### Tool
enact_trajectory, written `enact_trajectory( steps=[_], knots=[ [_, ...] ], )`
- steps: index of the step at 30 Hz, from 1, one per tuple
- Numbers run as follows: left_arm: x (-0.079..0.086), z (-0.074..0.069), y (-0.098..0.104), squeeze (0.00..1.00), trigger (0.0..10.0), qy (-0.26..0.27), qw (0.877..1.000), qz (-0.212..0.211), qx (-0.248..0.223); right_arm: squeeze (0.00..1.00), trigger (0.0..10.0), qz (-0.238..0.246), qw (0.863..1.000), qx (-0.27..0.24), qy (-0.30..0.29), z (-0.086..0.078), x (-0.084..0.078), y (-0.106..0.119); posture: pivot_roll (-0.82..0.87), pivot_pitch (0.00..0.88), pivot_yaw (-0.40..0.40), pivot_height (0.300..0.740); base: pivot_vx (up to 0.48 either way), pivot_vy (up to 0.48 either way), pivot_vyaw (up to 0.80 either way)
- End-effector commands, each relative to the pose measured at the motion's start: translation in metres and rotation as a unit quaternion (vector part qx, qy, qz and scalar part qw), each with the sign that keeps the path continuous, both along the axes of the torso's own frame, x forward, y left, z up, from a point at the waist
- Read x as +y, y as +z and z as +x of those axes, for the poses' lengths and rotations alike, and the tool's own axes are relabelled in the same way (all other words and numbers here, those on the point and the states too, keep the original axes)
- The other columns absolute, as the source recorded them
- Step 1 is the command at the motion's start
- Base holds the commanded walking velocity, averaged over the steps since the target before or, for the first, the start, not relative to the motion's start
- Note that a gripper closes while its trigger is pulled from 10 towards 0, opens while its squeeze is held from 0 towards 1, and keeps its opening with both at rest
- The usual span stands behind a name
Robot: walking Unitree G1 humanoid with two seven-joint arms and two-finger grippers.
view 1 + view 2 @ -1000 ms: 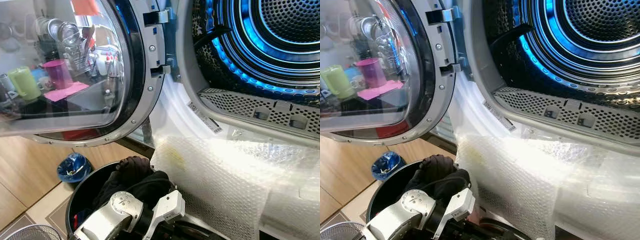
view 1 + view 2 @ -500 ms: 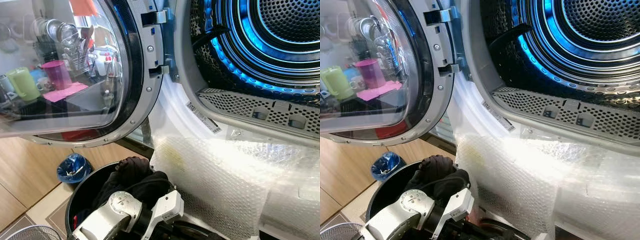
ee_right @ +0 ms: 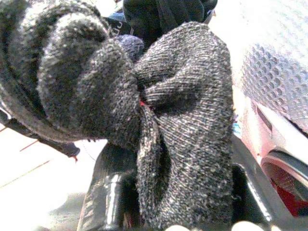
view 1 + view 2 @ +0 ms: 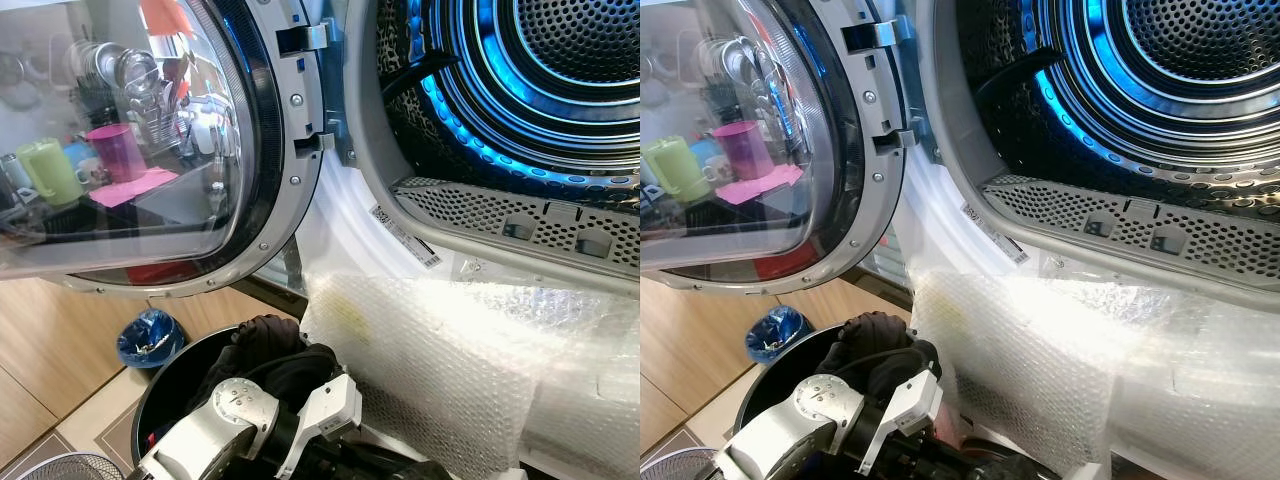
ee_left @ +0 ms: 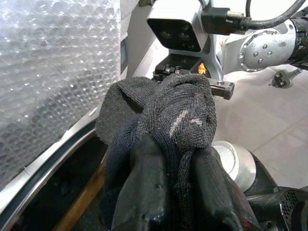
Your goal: Clothes washing
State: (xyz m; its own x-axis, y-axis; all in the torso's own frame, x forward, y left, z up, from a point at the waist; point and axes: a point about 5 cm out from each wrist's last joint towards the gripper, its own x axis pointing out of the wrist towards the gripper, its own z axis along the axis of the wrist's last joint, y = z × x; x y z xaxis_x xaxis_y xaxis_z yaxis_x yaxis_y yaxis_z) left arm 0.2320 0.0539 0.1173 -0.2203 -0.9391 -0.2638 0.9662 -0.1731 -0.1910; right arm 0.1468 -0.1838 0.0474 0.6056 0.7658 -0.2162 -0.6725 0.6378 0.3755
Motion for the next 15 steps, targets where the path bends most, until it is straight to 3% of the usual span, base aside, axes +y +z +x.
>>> enact_trajectory(
  steps=[1, 2, 4, 5, 12, 13, 15],
  knots=[
    [0.0017, 0.0011, -0.0001, 0.00, 0.9, 0.004, 1.000, 0.010, -0.009, 0.00, 0.0, 0.005, 1.000, -0.020, 0.001, 0.0051, 0.0020, 0.0064, 0.10, 0.000, 0.118, 0.740, 0.000, 0.000, 0.00],
    [0.0012, 0.0024, -0.0003, 0.00, 2.7, 0.008, 1.000, 0.015, -0.015, 0.00, 0.0, 0.005, 1.000, -0.022, 0.008, 0.0067, 0.0046, 0.0073, 0.10, 0.000, 0.127, 0.740, 0.000, 0.000, 0.00],
    [0.0022, 0.0004, -0.0002, 0.00, 3.8, 0.003, 1.000, 0.017, -0.016, 0.00, 0.0, 0.012, 0.999, -0.035, -0.005, 0.0102, 0.0047, 0.0109, 0.10, 0.000, 0.127, 0.740, 0.000, 0.000, 0.00],
    [0.0028, 0.0003, -0.0001, 0.00, 9.8, 0.003, 1.000, 0.018, -0.016, 0.00, 0.0, 0.014, 0.999, -0.037, -0.004, 0.0099, 0.0051, 0.0116, 0.10, 0.000, 0.127, 0.740, 0.000, 0.000, 0.00],
    [0.0031, 0.0014, -0.0004, 0.00, 10.0, 0.004, 0.999, 0.025, -0.024, 0.00, 0.0, 0.011, 0.999, -0.030, 0.006, 0.0076, 0.0065, 0.0097, 0.11, 0.000, 0.130, 0.740, 0.000, 0.000, 0.00],
    [0.0029, 0.0013, 0.0001, 1.00, 10.0, 0.006, 1.000, 0.023, -0.018, 0.00, 0.0, 0.013, 0.999, -0.031, 0.009, 0.0076, 0.0073, 0.0107, 0.11, 0.000, 0.131, 0.740, 0.000, 0.000, 0.00],
    [0.0047, 0.0009, 0.0003, 1.00, 10.0, 0.003, 1.000, 0.026, -0.018, 0.00, 0.0, 0.023, 0.999, -0.034, 0.012, 0.0085, 0.0090, 0.0122, 0.12, 0.000, 0.124, 0.740, 0.000, 0.000, 0.00]
  ],
)
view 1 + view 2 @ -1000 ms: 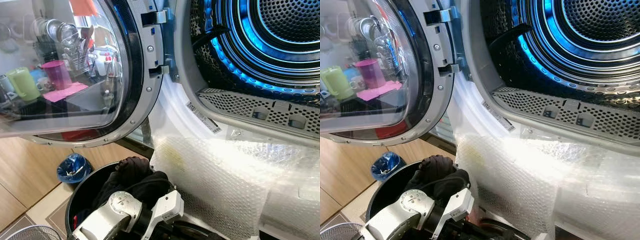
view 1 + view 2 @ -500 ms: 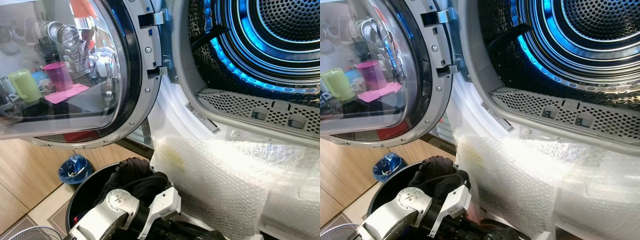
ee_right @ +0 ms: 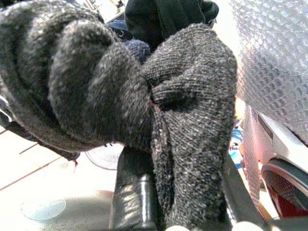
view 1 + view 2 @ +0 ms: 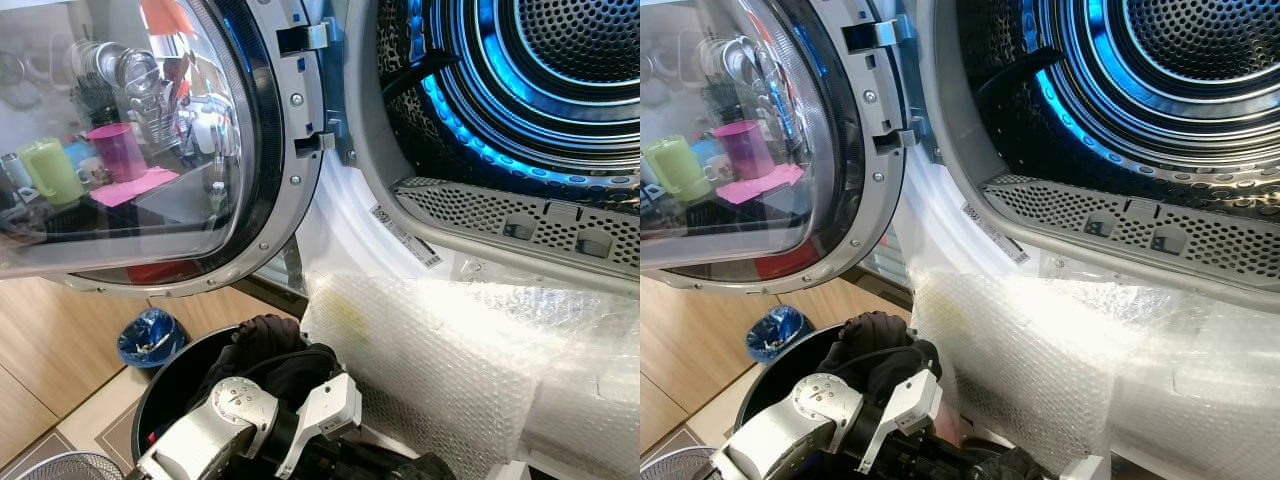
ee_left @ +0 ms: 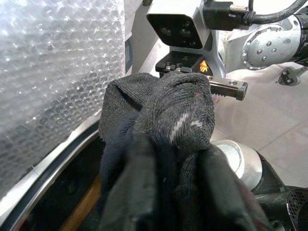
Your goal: Clothes washing
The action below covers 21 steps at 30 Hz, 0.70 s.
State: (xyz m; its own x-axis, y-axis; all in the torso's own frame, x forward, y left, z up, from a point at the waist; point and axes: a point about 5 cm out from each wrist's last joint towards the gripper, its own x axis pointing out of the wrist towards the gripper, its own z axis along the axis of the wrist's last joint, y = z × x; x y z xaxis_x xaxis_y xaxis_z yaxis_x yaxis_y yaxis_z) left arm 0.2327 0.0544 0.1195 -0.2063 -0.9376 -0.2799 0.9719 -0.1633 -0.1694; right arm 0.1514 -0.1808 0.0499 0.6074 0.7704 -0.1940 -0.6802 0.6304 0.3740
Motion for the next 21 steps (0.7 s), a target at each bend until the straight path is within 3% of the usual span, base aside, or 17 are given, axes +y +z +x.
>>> enact_trajectory(
  steps=[1, 9, 15, 17, 21],
  knots=[
    [0.005, 0.002, -0.002, 1.00, 10.0, 0.002, 1.000, 0.021, -0.009, 0.00, 0.0, 0.015, 0.999, -0.026, 0.013, 0.005, 0.007, 0.010, 0.13, 0.000, 0.126, 0.740, 0.000, 0.000, 0.00],
    [0.016, 0.003, 0.000, 1.00, 10.0, 0.021, 0.999, 0.028, -0.009, 0.00, 0.0, 0.031, 0.998, -0.038, 0.029, 0.008, 0.016, 0.014, 0.16, 0.000, 0.120, 0.740, 0.000, 0.000, 0.00],
    [0.030, 0.006, 0.014, 1.00, 10.0, 0.056, 0.998, 0.017, -0.012, 0.00, 0.0, 0.029, 0.998, -0.036, 0.035, 0.010, 0.013, 0.014, 0.18, 0.000, 0.121, 0.740, 0.000, 0.000, 0.00],
    [0.042, 0.008, 0.022, 1.00, 10.0, 0.094, 0.996, 0.004, -0.011, 0.00, 0.0, 0.026, 0.999, -0.034, 0.024, 0.010, 0.011, 0.011, 0.18, 0.003, 0.126, 0.740, 0.000, 0.000, 0.00],
    [0.052, 0.003, 0.031, 1.00, 10.0, 0.109, 0.994, -0.002, -0.006, 0.00, 0.0, 0.031, 0.999, -0.027, 0.033, 0.004, 0.013, 0.009, 0.18, 0.007, 0.118, 0.740, 0.000, 0.000, 0.00]
  ],
)
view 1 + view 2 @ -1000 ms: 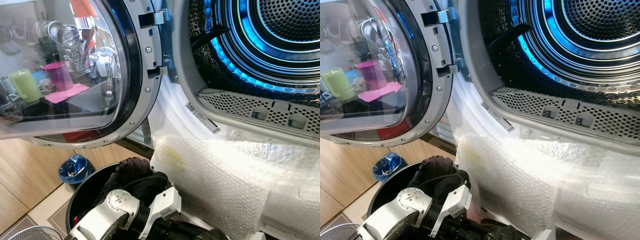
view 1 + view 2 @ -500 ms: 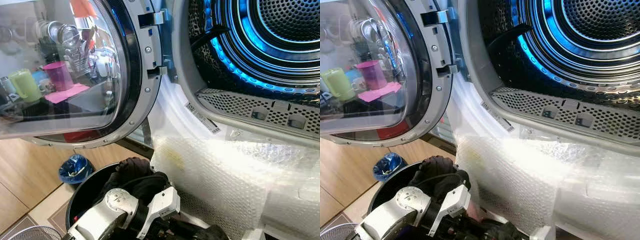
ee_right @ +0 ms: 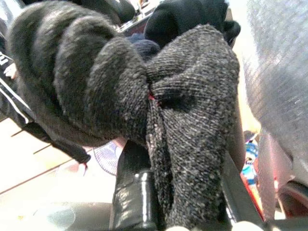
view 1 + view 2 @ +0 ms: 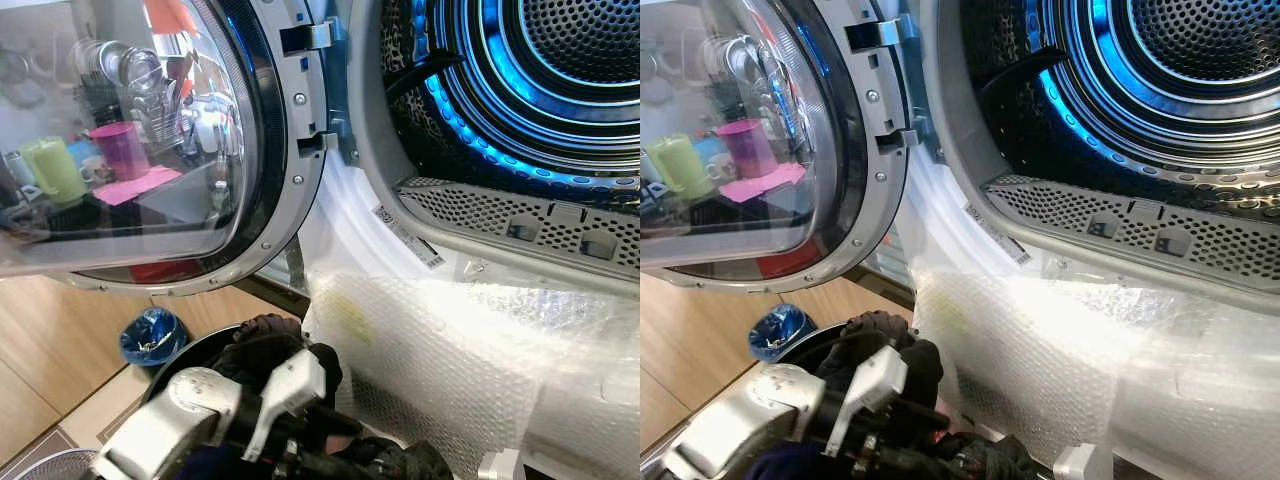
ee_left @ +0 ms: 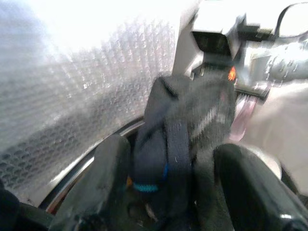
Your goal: Clothes washing
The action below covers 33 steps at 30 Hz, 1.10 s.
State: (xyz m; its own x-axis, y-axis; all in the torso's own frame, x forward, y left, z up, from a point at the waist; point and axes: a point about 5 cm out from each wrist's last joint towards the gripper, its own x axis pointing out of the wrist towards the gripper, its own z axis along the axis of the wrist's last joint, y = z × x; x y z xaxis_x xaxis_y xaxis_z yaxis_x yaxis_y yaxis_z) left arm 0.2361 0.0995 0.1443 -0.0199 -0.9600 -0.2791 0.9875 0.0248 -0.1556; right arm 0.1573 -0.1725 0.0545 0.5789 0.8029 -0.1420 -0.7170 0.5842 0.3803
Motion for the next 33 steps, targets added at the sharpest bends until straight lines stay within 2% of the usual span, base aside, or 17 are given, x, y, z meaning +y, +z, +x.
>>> enact_trajectory(
  steps=[1, 5, 6, 7, 8, 13, 14, 15, 17, 20, 23, 24, 27, 28, 29, 33],
  knots=[
    [0.007, 0.000, 0.006, 1.00, 10.0, 0.013, 1.000, -0.001, 0.000, 0.00, 0.0, 0.009, 1.000, -0.012, 0.011, -0.001, 0.005, 0.005, 0.18, 0.007, 0.118, 0.740, 0.000, 0.000, 0.00],
    [0.011, 0.005, 0.008, 1.00, 10.0, 0.045, 0.999, -0.010, -0.002, 0.00, 0.0, 0.006, 1.000, -0.013, 0.007, -0.001, 0.003, 0.005, 0.18, 0.000, 0.108, 0.740, 0.000, 0.000, 0.00],
    [0.011, 0.006, 0.005, 0.28, 10.0, 0.050, 0.999, -0.009, -0.014, 0.00, 0.0, -0.002, 1.000, -0.014, -0.003, 0.002, -0.001, 0.004, 0.18, 0.000, 0.107, 0.740, 0.000, 0.000, 0.00],
    [0.010, 0.006, 0.004, 0.28, 10.0, 0.051, 0.998, -0.011, -0.018, 0.00, 0.0, -0.004, 1.000, -0.013, -0.006, 0.003, -0.002, 0.003, 0.19, 0.002, 0.106, 0.740, 0.000, 0.000, 0.00],
    [0.012, 0.012, 0.001, 0.00, 10.0, 0.083, 0.996, -0.014, -0.025, 0.00, 0.0, -0.005, 1.000, -0.013, 0.000, 0.002, -0.003, 0.004, 0.19, 0.000, 0.105, 0.740, 0.000, 0.000, 0.00],
    [0.026, 0.029, -0.012, 0.00, 10.0, 0.193, 0.979, -0.004, -0.067, 0.00, 0.0, -0.003, 1.000, -0.016, 0.010, 0.000, -0.001, 0.007, 0.19, 0.001, 0.117, 0.740, 0.000, 0.000, 0.00],
    [0.029, 0.033, -0.020, 0.00, 10.0, 0.222, 0.972, 0.002, -0.072, 0.00, 0.0, -0.007, 1.000, -0.016, 0.013, -0.001, 0.001, 0.006, 0.18, 0.000, 0.125, 0.740, 0.000, 0.000, 0.00],
    [0.034, 0.040, -0.032, 0.00, 10.0, 0.262, 0.961, 0.017, -0.090, 0.00, 0.0, -0.004, 1.000, -0.017, 0.018, -0.003, 0.007, 0.007, 0.16, 0.000, 0.130, 0.740, 0.000, 0.000, 0.00],
    [0.035, 0.041, -0.034, 0.00, 10.0, 0.270, 0.958, 0.016, -0.094, 0.00, 0.0, -0.002, 1.000, -0.018, 0.020, -0.004, 0.008, 0.007, 0.16, 0.000, 0.131, 0.740, 0.000, 0.000, 0.00],
    [0.036, 0.053, -0.028, 0.00, 10.0, 0.322, 0.939, -0.018, -0.121, 0.00, 0.0, -0.003, 1.000, -0.017, 0.019, -0.012, 0.009, 0.008, 0.13, 0.000, 0.144, 0.740, 0.000, 0.000, 0.00],
    [0.037, 0.059, -0.022, 0.00, 10.0, 0.348, 0.925, -0.044, -0.148, 0.00, 0.0, -0.001, 1.000, -0.020, 0.019, -0.021, 0.011, 0.013, 0.13, 0.000, 0.146, 0.740, 0.000, 0.000, 0.00],
    [0.039, 0.061, -0.023, 0.00, 10.0, 0.364, 0.916, -0.052, -0.158, 0.00, 0.0, 0.004, 0.999, -0.025, 0.025, -0.028, 0.015, 0.019, 0.12, 0.000, 0.143, 0.740, 0.000, 0.000, 0.00],
    [0.039, 0.060, -0.027, 0.00, 10.0, 0.365, 0.916, -0.050, -0.158, 0.00, 0.0, 0.007, 0.999, -0.032, 0.033, -0.031, 0.018, 0.026, 0.12, 0.000, 0.142, 0.740, 0.000, 0.000, 0.00],
    [0.038, 0.059, -0.034, 0.00, 10.0, 0.362, 0.919, -0.040, -0.151, 0.00, 0.0, 0.017, 0.997, -0.063, 0.044, -0.032, 0.025, 0.043, 0.12, 0.000, 0.142, 0.740, 0.000, 0.000, 0.00],
    [0.038, 0.060, -0.035, 0.00, 10.0, 0.362, 0.919, -0.040, -0.149, 0.00, 0.0, 0.024, 0.996, -0.076, 0.045, -0.031, 0.027, 0.050, 0.12, 0.000, 0.142, 0.740, 0.000, 0.000, 0.00],
    [0.035, 0.061, -0.037, 0.00, 10.0, 0.358, 0.921, -0.044, -0.149, 0.00, 0.0, 0.059, 0.981, -0.180, 0.026, -0.016, 0.031, 0.099, 0.12, 0.000, 0.150, 0.740, 0.000, 0.000, 0.00]
  ],
)
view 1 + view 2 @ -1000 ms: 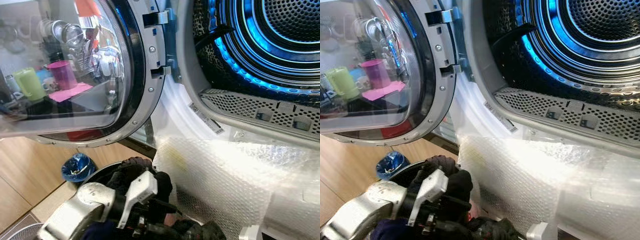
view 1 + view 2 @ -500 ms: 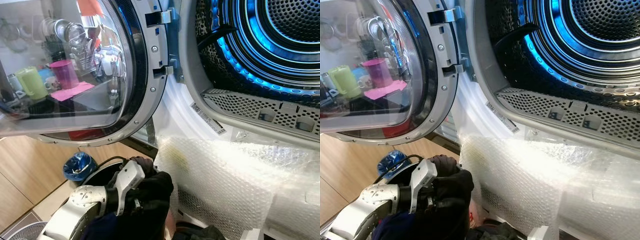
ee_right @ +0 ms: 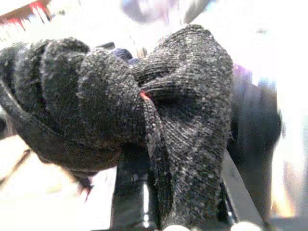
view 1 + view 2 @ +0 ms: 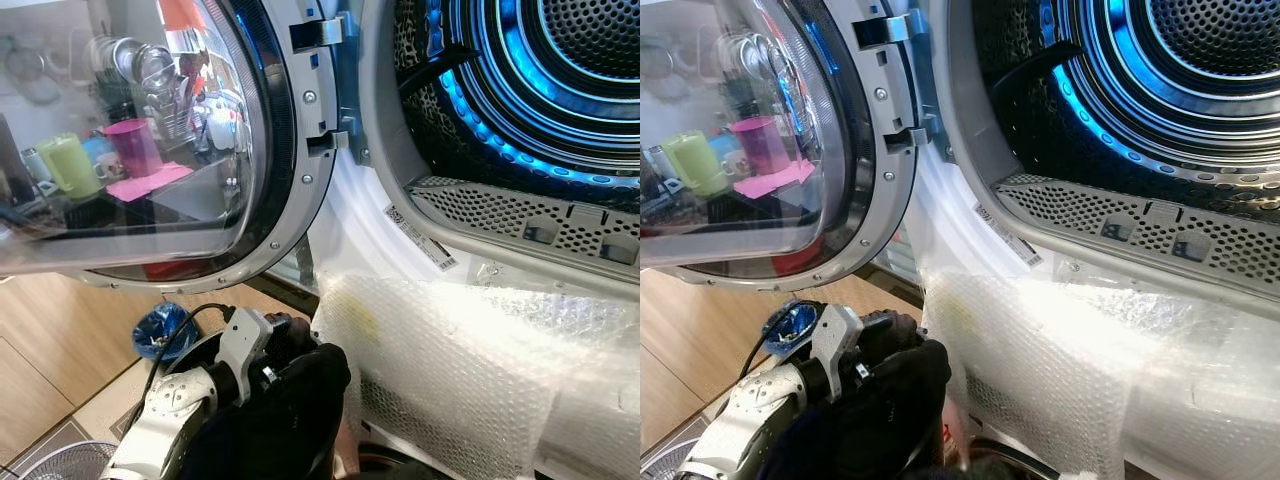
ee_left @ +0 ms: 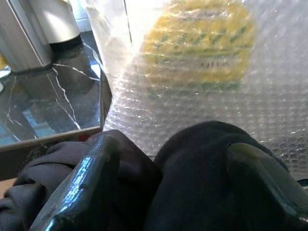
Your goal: Clothes washing
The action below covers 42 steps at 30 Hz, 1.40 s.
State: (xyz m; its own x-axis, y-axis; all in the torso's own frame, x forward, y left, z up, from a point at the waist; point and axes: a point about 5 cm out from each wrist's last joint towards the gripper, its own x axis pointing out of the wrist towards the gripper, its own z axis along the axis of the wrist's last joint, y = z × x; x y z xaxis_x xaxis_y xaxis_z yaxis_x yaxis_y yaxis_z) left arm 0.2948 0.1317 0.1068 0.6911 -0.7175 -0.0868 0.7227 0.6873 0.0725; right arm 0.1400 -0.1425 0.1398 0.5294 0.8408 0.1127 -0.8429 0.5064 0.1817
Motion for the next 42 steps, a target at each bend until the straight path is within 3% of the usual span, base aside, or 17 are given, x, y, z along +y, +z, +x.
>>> enact_trajectory(
  steps=[1, 7, 10, 14, 17, 18, 20, 22, 26, 31, 32, 34, 36, 40, 42],
  knots=[
    [0.002, 0.003, 0.000, 0.00, 10.0, 0.000, 1.000, 0.006, -0.004, 0.00, 0.0, 0.018, 0.999, -0.037, -0.007, 0.004, 0.001, 0.022, 0.12, 0.000, 0.150, 0.740, 0.000, 0.000, 0.00],
    [-0.001, 0.002, -0.003, 0.00, 10.0, -0.008, 1.000, 0.009, 0.000, 0.00, 0.0, 0.064, 0.985, -0.160, -0.035, 0.022, 0.001, 0.080, 0.11, 0.000, 0.141, 0.740, 0.000, 0.000, 0.00],
    [-0.006, 0.003, -0.003, 0.00, 10.0, -0.013, 1.000, -0.002, 0.002, 0.00, 0.0, 0.100, 0.969, -0.215, -0.074, 0.037, -0.003, 0.110, 0.11, 0.000, 0.134, 0.740, 0.000, 0.000, 0.00],
    [-0.007, 0.005, -0.002, 0.00, 10.0, -0.014, 1.000, -0.009, 0.004, 0.00, 0.0, 0.115, 0.953, -0.252, -0.118, 0.051, -0.009, 0.134, 0.11, 0.000, 0.136, 0.740, 0.000, 0.000, 0.00],
    [-0.005, 0.006, -0.002, 0.00, 10.0, -0.013, 1.000, -0.004, 0.003, 0.00, 0.0, 0.136, 0.946, -0.272, -0.114, 0.053, -0.010, 0.149, 0.11, 0.000, 0.133, 0.740, 0.000, 0.000, 0.00],
    [-0.004, 0.008, -0.002, 0.00, 10.0, -0.009, 1.000, -0.002, 0.003, 0.00, 0.0, 0.149, 0.936, -0.294, -0.123, 0.059, -0.013, 0.165, 0.10, 0.000, 0.130, 0.740, 0.000, 0.000, 0.00],
    [-0.004, 0.009, -0.002, 0.00, 10.0, -0.009, 1.000, -0.001, 0.003, 0.00, 0.0, 0.156, 0.931, -0.306, -0.127, 0.061, -0.015, 0.173, 0.10, 0.000, 0.130, 0.740, 0.000, 0.000, 0.00],
    [-0.006, 0.012, -0.004, 0.00, 10.0, -0.012, 1.000, 0.008, 0.007, 0.00, 0.0, 0.202, 0.915, -0.323, -0.134, 0.072, -0.012, 0.196, 0.10, 0.000, 0.133, 0.740, 0.000, 0.000, 0.00],
    [-0.010, 0.012, -0.003, 0.00, 10.0, -0.017, 1.000, 0.000, 0.011, 0.00, 0.0, 0.182, 0.910, -0.343, -0.149, 0.080, -0.009, 0.203, 0.10, 0.000, 0.131, 0.740, 0.000, 0.000, 0.00],
    [-0.018, 0.008, -0.008, 0.00, 10.0, -0.038, 0.999, 0.001, 0.019, 0.00, 0.0, 0.193, 0.901, -0.330, -0.205, 0.104, -0.016, 0.230, 0.09, 0.000, 0.125, 0.740, 0.000, 0.000, 0.00],
    [-0.019, 0.007, -0.010, 0.00, 10.0, -0.043, 0.999, 0.000, 0.023, 0.00, 0.0, 0.215, 0.898, -0.306, -0.231, 0.117, -0.020, 0.241, 0.08, 0.000, 0.127, 0.740, 0.000, 0.000, 0.00],
    [-0.019, 0.007, -0.010, 0.00, 10.0, -0.044, 0.999, -0.001, 0.024, 0.00, 0.0, 0.221, 0.898, -0.299, -0.236, 0.121, -0.021, 0.244, 0.08, 0.000, 0.127, 0.740, 0.000, 0.000, 0.00],
    [-0.020, 0.008, -0.011, 0.00, 10.0, -0.040, 0.999, 0.003, 0.023, 0.00, 0.0, 0.213, 0.899, -0.271, -0.272, 0.135, -0.028, 0.256, 0.08, 0.000, 0.119, 0.740, 0.000, 0.000, 0.00],
    [-0.020, 0.008, -0.013, 0.00, 10.0, -0.040, 0.999, 0.005, 0.028, 0.00, 0.0, 0.207, 0.898, -0.221, -0.319, 0.146, -0.038, 0.264, 0.06, 0.000, 0.111, 0.740, 0.000, 0.000, 0.00],
    [-0.021, 0.006, -0.016, 0.00, 10.0, -0.048, 0.998, 0.011, 0.032, 0.00, 0.0, 0.257, 0.889, -0.178, -0.335, 0.146, -0.042, 0.271, 0.06, 0.000, 0.101, 0.740, 0.000, 0.000, 0.00]
  ],
)
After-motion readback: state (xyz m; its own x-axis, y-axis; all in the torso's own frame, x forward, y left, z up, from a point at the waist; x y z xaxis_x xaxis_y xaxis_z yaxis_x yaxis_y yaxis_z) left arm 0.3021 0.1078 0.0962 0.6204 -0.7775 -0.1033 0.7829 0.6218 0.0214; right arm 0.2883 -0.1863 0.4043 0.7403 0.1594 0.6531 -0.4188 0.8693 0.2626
